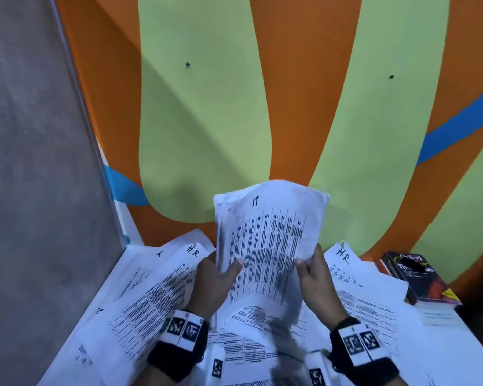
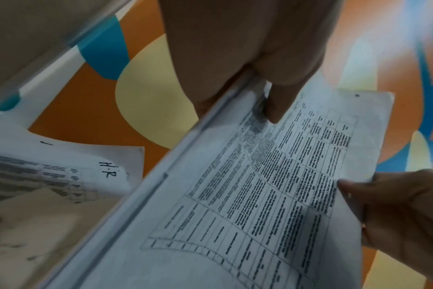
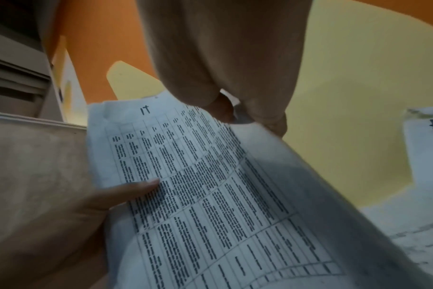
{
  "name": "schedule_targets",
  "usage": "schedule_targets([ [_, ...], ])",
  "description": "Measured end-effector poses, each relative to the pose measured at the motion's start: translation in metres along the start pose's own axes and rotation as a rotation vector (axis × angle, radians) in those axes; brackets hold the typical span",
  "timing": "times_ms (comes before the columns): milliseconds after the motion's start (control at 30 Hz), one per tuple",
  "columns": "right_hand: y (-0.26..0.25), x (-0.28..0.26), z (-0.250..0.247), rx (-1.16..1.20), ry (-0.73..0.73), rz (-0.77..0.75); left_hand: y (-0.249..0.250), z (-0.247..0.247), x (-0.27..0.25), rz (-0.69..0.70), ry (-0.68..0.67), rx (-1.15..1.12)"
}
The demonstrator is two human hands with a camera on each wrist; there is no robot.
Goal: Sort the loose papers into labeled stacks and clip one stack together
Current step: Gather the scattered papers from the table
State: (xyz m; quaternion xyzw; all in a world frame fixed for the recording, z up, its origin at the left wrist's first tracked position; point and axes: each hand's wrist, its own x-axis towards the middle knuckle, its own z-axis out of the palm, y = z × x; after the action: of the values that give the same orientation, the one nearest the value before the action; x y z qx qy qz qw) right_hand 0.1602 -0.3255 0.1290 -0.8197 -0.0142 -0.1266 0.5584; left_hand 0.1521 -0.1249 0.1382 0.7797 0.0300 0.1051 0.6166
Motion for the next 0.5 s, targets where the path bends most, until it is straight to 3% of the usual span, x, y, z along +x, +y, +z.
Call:
schedule_targets([
  [100,-0.005,-0.002,0.003,-0.002,0.041,-0.066,0.005,0.005,-0.002,0.051,0.021,0.005],
  [233,0.025,-0.004,0.005,-0.263,-0.168,0.027,-0.006,-0.004,-0.002,0.162,0.072,0.117],
  [367,0.074,-0.001,-0.005,-0.56,-0.296,0.139,-0.02,-0.043,0.007,0.241,0.312,0.17],
  [500,0.079,0.016,0.001,-0.768,-0.384,0.162,-0.018,-0.081,0.009,0.301,0.499,0.166],
])
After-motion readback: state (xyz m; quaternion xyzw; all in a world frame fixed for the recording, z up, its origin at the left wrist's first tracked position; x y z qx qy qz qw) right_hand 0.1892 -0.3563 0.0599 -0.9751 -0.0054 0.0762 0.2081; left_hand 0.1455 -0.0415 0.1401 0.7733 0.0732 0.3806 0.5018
